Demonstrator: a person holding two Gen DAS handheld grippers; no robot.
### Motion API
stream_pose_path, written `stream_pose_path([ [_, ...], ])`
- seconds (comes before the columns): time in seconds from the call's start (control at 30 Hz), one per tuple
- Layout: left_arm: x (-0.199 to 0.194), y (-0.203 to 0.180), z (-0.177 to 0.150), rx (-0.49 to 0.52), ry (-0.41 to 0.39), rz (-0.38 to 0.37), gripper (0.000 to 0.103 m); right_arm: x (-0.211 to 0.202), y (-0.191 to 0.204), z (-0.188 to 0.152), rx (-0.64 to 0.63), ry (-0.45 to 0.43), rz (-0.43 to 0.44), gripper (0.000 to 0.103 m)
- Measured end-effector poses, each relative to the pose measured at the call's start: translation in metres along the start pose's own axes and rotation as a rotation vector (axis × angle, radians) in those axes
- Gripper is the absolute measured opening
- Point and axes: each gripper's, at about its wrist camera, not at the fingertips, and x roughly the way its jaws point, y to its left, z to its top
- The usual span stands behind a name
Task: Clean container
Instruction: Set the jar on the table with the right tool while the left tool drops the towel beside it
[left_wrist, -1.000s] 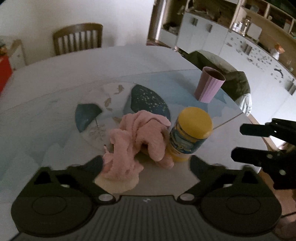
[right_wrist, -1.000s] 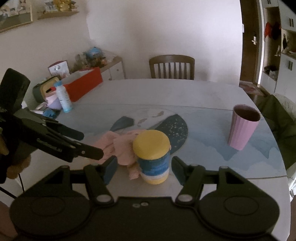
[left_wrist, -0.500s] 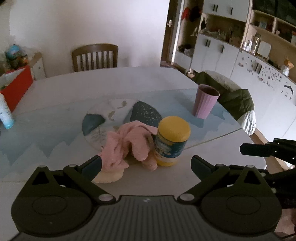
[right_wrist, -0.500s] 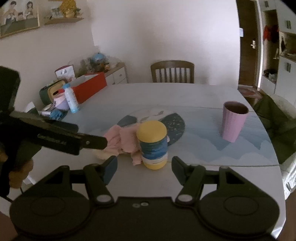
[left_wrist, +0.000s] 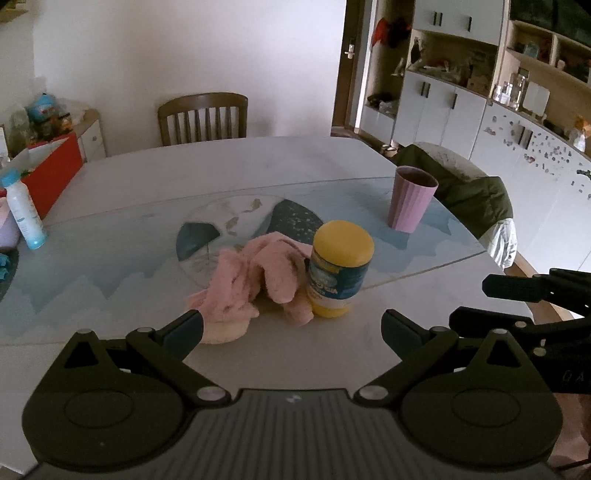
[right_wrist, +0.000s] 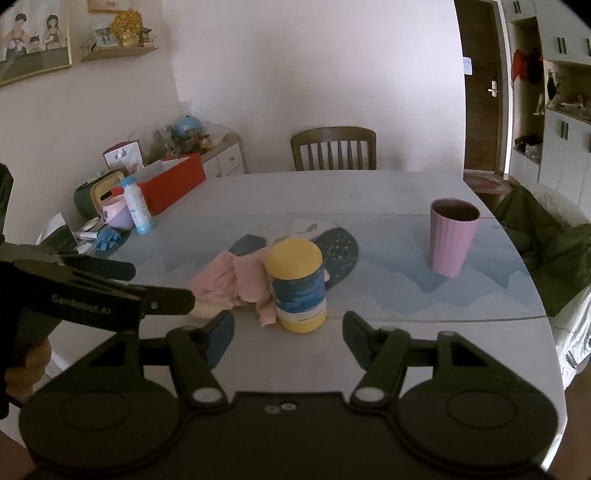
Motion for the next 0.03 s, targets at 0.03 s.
stream_pose_path([
  [0.03, -0.0009, 0.0, 0.0002, 0.003, -0.003, -0.003, 0.103, -0.0002, 0.0002, -0.0001, 0.002, -0.001, 0.002, 0.064],
])
